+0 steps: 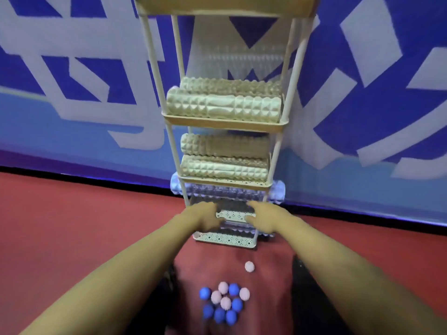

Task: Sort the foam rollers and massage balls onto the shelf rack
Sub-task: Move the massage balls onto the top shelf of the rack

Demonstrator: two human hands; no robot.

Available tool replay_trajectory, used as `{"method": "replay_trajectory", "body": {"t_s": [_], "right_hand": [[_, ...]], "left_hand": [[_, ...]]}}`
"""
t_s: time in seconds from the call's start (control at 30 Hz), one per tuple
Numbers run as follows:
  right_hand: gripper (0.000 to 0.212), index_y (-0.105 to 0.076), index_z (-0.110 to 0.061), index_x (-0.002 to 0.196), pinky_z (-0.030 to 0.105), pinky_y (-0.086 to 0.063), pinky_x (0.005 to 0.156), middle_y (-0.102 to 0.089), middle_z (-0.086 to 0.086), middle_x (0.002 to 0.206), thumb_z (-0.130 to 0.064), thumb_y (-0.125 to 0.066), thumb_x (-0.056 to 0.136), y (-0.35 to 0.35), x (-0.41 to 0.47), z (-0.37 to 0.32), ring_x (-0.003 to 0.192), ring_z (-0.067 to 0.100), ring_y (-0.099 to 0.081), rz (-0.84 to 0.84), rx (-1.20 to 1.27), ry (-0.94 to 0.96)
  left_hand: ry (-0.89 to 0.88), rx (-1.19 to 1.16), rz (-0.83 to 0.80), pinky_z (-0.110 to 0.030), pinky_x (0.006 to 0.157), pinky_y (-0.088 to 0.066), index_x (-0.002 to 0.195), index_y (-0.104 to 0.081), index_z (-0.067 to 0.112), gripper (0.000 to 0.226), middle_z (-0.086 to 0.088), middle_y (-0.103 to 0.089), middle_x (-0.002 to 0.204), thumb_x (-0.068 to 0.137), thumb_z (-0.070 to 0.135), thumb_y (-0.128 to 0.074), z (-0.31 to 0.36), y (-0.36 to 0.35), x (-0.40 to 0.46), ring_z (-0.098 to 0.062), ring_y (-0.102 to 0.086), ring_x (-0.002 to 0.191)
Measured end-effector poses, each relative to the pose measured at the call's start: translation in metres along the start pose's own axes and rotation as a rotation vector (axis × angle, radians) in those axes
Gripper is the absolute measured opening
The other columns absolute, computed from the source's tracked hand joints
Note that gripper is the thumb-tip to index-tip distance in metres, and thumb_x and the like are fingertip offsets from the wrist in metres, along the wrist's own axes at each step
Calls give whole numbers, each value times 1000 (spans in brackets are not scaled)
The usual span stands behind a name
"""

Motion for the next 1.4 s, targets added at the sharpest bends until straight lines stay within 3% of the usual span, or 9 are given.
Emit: {"method": "replay_trajectory", "body": {"t_s": [0.2, 0.4, 0.57, 0.73, 0.8, 1.0, 1.23, 1.3, 1.4], "right_hand": [[51, -61, -1, 131, 32, -44, 97, -58, 18, 137, -41, -49, 103, -151, 30, 41, 114, 28, -57, -432, -33, -44], [52, -52, -1, 142, 30, -40, 105, -51, 17, 147, -34, -54, 102, -261, 71, 87, 131, 30, -51, -522, 106, -130], [47, -63, -8, 130, 35, -47, 100, -64, 12, 131, -39, -63, 94, -351, 99, 113, 118, 30, -60, -589, 185, -186], [37, -65, -22, 101, 34, -53, 85, -71, 5, 109, -49, -63, 78, -424, 125, 126, 97, 27, -67, -528, 299, -209], [28, -60, -24, 94, 31, -50, 78, -71, 5, 108, -47, -64, 80, -438, 134, 129, 97, 26, -67, -482, 365, -239], [70, -56, -30, 132, 42, -47, 103, -56, 6, 135, -54, -52, 67, -475, 147, 137, 124, 28, -56, -373, 499, -319], [63, -58, -24, 130, 38, -48, 98, -55, 8, 126, -42, -72, 72, -482, 147, 143, 115, 29, -58, -292, 567, -385], [55, -67, -15, 118, 34, -46, 98, -62, 14, 113, -39, -69, 69, -473, 150, 147, 110, 33, -57, -169, 609, -379], [13, -69, -7, 75, 33, -42, 91, -67, 13, 78, -20, -72, 73, -463, 152, 157, 94, 33, -54, -47, 615, -375]], "left_hand": [[50, -23, -322, -38, 106, -43, 132, -60, 6, 53, -15, -57, 141, 100, 47, -52, -14, -141, 46, -31, -53, 127], [106, -100, -468, -35, 107, -42, 139, -56, 12, 52, -10, -56, 144, 100, 46, -50, -38, -256, 91, -29, -54, 127], [142, -123, -596, -32, 103, -45, 142, -53, 17, 51, -8, -57, 142, 97, 42, -55, -64, -350, 119, -28, -56, 125], [94, -219, -543, -22, 96, -37, 147, -46, 18, 54, -8, -54, 144, 95, 21, -62, -74, -402, 145, -27, -53, 128], [87, -254, -492, -26, 103, -37, 144, -51, 20, 52, -8, -50, 148, 94, 18, -63, -76, -415, 157, -28, -51, 131], [155, -307, -422, -36, 108, -42, 142, -52, 29, 54, -8, -51, 146, 88, 28, -55, -83, -453, 177, -33, -51, 129], [190, -346, -347, -31, 102, -41, 144, -46, 22, 54, -9, -40, 136, 92, 19, -60, -94, -465, 178, -33, -57, 114], [216, -429, -311, -32, 101, -45, 140, -46, 26, 55, -1, -37, 128, 87, 19, -61, -99, -461, 179, -24, -59, 102], [161, -642, -284, -10, 104, -36, 140, -49, 27, 67, 0, -45, 135, 76, 13, -66, -100, -454, 184, 1, -44, 105]]}}
Point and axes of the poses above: each hand's wrist, its own x-axis towards the middle knuckle, its own y-axis out of the back of the hand, z = x × y, the point moved 8 cm from there along x, towards the middle knuckle
